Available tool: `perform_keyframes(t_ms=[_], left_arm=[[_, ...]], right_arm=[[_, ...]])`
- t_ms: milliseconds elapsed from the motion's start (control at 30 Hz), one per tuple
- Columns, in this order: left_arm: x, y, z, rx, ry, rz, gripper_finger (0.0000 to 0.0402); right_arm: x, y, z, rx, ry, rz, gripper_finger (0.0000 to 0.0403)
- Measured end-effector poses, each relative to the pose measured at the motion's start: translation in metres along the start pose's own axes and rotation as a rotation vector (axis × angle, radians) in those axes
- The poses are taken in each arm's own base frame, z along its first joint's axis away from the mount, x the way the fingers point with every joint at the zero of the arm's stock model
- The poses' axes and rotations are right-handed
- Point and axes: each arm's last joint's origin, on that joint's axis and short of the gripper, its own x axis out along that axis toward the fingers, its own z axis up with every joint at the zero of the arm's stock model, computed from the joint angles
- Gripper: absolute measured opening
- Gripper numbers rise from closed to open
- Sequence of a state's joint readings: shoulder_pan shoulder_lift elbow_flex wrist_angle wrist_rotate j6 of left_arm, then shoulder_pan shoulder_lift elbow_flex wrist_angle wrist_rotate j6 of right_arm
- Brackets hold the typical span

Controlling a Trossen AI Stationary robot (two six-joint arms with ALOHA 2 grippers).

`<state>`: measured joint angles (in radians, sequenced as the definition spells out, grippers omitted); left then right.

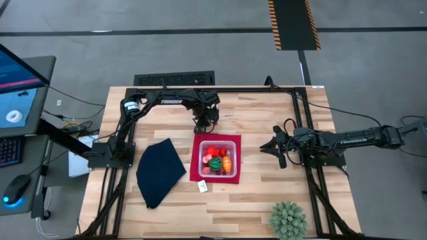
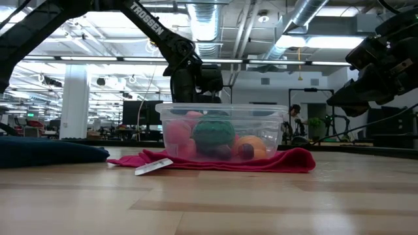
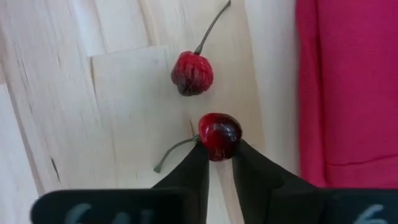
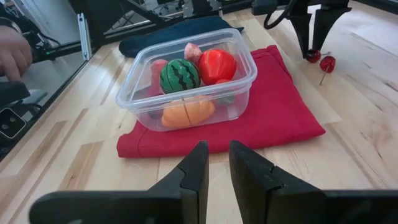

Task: Pick and placing Produce into tupperware
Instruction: Put the cherry in the transparent bin

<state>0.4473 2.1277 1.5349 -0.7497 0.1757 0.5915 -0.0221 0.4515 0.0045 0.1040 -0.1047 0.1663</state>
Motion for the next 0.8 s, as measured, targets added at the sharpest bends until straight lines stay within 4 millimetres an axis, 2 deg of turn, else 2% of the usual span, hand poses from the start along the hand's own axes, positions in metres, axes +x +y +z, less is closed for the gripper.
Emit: perform_keyframes(t_ms=[200, 567, 700, 800], left_arm=[[0.0, -0.001, 0.0, 0.009, 0.002, 0.003, 0.0021], [-0.011, 0.0, 0.005, -0.003, 0.045, 0.01, 0.002], [-0.02, 0.002, 0.011, -0.017, 0.012, 0.023, 0.0023], [-0.032, -0.005, 0.018, -0.039, -0.026, 0.029, 0.0033]], right_arm=[[0.0, 0.0, 0.0, 0.0, 0.0, 0.0, 0.0088], [0.0, 0.0, 0.0, 0.0, 0.0, 0.0, 0.0088], [0.0, 0.0, 0.0, 0.0, 0.0, 0.0, 0.0088], [0.0, 0.0, 0.0, 0.0, 0.0, 0.0, 0.0088]])
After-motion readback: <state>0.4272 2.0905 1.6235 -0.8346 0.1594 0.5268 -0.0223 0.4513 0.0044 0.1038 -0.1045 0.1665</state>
